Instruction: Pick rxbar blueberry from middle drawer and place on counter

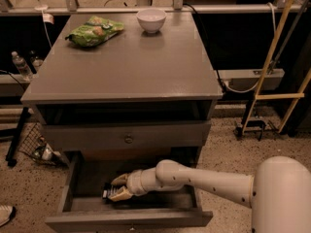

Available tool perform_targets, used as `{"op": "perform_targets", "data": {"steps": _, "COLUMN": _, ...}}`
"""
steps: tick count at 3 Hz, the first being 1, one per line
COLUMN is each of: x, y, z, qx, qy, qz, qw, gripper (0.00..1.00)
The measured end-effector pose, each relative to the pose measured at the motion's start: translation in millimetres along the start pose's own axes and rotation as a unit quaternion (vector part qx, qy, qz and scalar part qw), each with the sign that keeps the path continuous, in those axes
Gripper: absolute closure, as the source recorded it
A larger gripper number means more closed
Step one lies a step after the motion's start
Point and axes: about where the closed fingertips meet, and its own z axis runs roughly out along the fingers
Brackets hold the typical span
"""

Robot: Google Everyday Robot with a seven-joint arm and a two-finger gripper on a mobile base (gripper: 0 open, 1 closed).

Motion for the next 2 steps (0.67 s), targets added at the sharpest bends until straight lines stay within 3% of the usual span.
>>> {"op": "perform_targets", "data": {"steps": 2, "x": -37, "y": -23, "z": -68, "qx": 0.017, "qy": -0.020, "qz": -0.047, "qw": 0.9986, "gripper": 1.00}}
